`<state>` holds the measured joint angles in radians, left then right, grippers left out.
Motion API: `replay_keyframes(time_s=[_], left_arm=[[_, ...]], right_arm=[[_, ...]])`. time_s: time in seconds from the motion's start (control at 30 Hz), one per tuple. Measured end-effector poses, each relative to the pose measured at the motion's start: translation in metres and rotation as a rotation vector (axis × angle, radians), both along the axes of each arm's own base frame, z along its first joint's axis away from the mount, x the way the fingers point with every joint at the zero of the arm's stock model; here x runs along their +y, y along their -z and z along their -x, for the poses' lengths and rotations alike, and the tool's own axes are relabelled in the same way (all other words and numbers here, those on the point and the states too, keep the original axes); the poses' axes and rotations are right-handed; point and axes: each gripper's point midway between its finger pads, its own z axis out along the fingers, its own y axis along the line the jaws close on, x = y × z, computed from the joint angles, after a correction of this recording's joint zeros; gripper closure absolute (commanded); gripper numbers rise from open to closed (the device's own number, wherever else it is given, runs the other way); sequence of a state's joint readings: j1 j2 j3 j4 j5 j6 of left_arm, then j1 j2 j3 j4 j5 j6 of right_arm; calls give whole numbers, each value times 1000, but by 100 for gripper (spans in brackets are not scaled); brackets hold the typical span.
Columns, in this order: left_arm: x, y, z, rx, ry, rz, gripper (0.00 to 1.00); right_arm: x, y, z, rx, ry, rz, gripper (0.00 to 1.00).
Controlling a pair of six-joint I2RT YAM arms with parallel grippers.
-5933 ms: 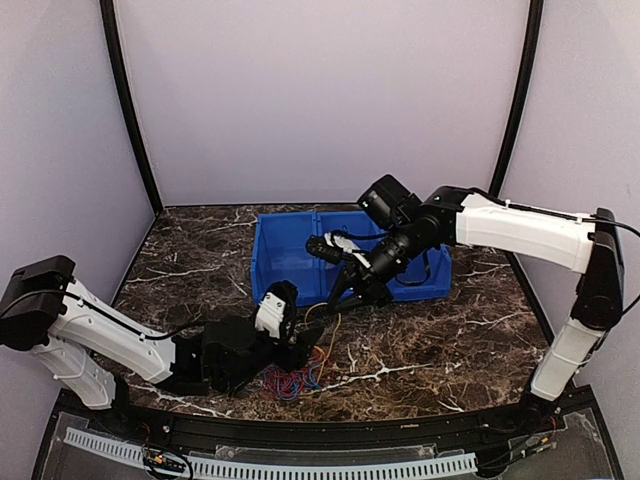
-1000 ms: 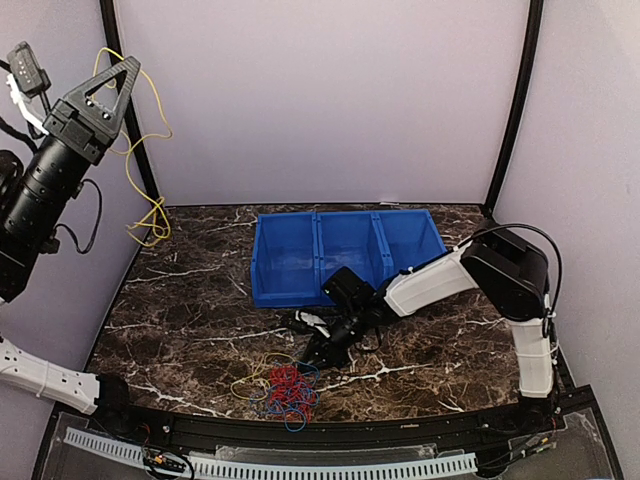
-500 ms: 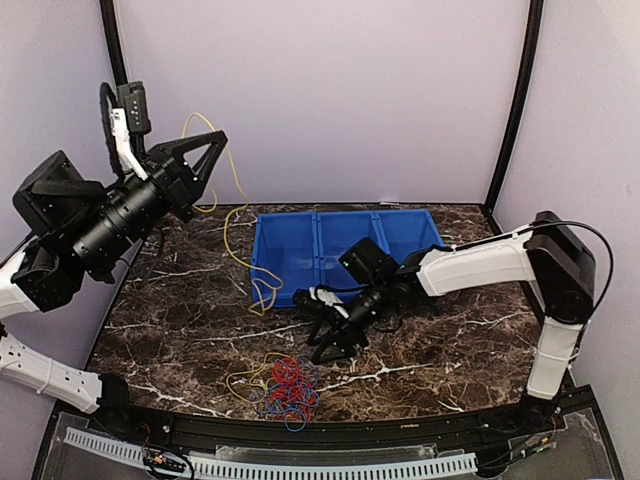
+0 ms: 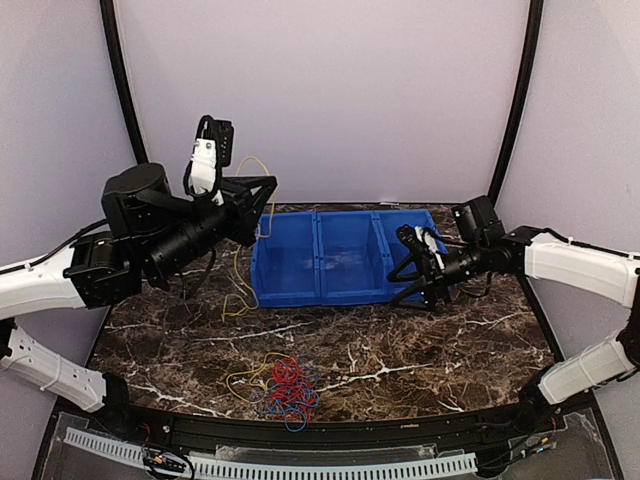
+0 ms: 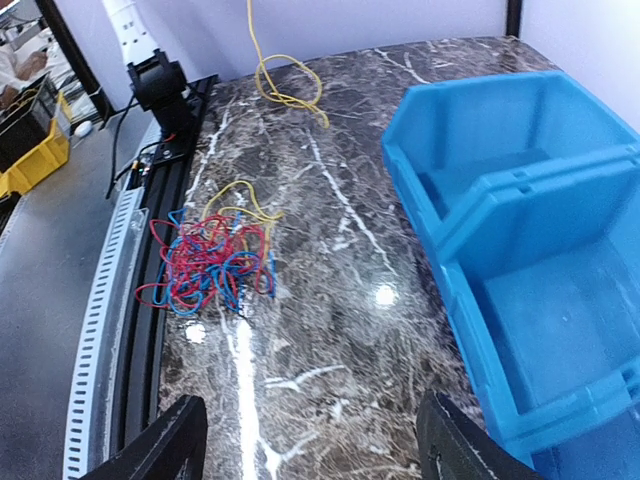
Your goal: Untangle the cables
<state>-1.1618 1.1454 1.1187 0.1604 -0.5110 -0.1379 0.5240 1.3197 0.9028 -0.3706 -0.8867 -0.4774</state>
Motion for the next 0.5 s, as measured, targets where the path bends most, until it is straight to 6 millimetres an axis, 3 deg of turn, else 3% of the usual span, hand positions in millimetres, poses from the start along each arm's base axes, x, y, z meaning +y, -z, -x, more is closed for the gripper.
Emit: replay_keyframes(time_s=[0.1, 0.23, 0.33, 0.5], left_arm=[[-6, 9, -9, 19, -5, -23, 100], [-11, 4, -13, 19, 1, -24, 100], [-15, -14, -11, 5, 24, 3, 100], [-17, -56, -5, -41, 65, 78, 100]], right_arm=[[-19, 3, -14, 0, 77, 3, 32], [-21, -5, -18, -31, 90, -5, 36], [-13, -15, -22, -48, 70, -17, 35], [19, -31, -24, -90, -14, -30, 32]])
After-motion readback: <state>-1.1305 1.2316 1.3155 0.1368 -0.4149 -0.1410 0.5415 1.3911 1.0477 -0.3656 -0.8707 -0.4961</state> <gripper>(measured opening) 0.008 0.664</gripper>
